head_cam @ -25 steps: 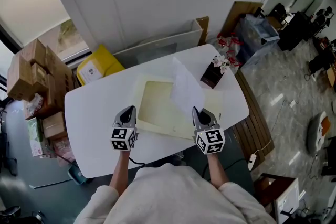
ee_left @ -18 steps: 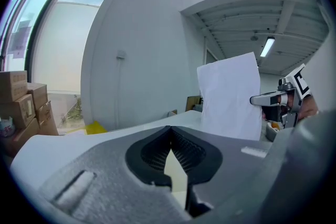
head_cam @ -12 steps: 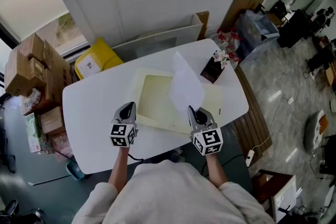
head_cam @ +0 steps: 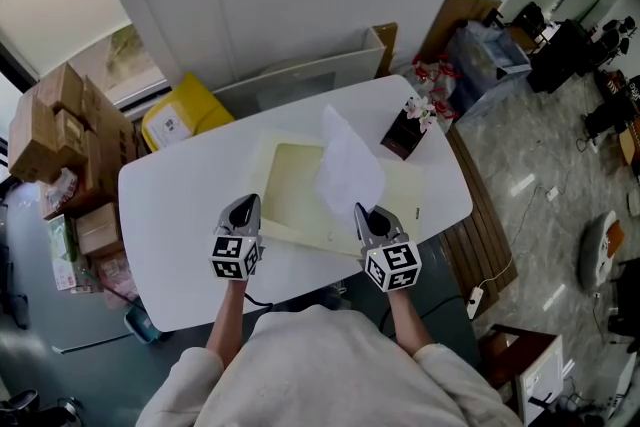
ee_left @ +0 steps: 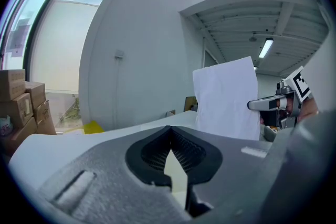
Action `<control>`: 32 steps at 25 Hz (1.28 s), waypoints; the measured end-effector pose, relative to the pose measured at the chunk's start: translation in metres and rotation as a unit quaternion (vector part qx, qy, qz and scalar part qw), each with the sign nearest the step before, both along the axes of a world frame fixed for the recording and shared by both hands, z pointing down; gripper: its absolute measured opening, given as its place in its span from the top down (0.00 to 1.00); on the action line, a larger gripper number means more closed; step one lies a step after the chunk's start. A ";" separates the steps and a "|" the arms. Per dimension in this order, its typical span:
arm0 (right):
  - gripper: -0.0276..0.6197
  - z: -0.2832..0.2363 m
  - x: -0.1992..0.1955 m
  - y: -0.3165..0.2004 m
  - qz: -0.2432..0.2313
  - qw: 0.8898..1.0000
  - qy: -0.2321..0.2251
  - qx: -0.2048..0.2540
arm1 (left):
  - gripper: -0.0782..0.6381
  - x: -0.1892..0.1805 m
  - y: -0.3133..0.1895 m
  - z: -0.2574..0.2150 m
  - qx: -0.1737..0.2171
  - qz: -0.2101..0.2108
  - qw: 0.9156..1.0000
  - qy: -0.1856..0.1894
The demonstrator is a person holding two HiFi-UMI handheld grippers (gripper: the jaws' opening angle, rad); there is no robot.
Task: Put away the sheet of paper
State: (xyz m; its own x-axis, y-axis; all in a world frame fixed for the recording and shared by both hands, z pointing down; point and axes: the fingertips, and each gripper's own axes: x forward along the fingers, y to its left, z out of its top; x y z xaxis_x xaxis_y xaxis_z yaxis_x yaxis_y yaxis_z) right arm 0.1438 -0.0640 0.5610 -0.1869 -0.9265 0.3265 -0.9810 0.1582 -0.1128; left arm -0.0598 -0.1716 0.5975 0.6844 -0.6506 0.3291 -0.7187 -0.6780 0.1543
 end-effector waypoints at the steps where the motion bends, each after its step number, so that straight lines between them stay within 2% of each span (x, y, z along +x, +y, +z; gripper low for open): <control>1: 0.95 0.004 0.002 0.000 0.004 1.000 -0.010 -0.004 | 0.89 0.000 0.000 0.000 -0.001 0.000 1.000 0.000; 7: 0.95 0.032 0.013 -0.003 0.023 0.996 -0.081 -0.037 | 0.89 -0.002 -0.001 0.001 -0.002 -0.002 1.000 -0.001; 14: 0.95 0.071 0.029 -0.005 0.054 0.980 -0.172 -0.079 | 0.89 -0.002 -0.002 0.003 -0.005 -0.002 1.000 -0.002; 16: 0.95 0.080 0.036 -0.006 0.071 0.969 -0.222 -0.085 | 0.89 -0.002 -0.002 0.001 -0.004 -0.001 1.000 -0.002; 18: 0.95 0.090 0.046 -0.004 0.095 0.952 -0.279 -0.086 | 0.89 -0.001 -0.001 0.001 -0.003 -0.001 1.000 -0.001; 22: 0.95 0.117 0.063 0.002 0.133 0.907 -0.388 -0.094 | 0.89 -0.003 -0.001 0.001 -0.003 -0.002 1.000 -0.002; 24: 0.95 0.129 0.067 0.005 0.146 0.890 -0.420 -0.102 | 0.89 -0.004 0.000 0.001 -0.004 -0.002 1.000 -0.003; 32: 0.95 0.158 0.068 0.007 0.138 0.874 -0.442 -0.149 | 0.89 -0.005 -0.002 0.003 -0.008 -0.003 1.000 -0.007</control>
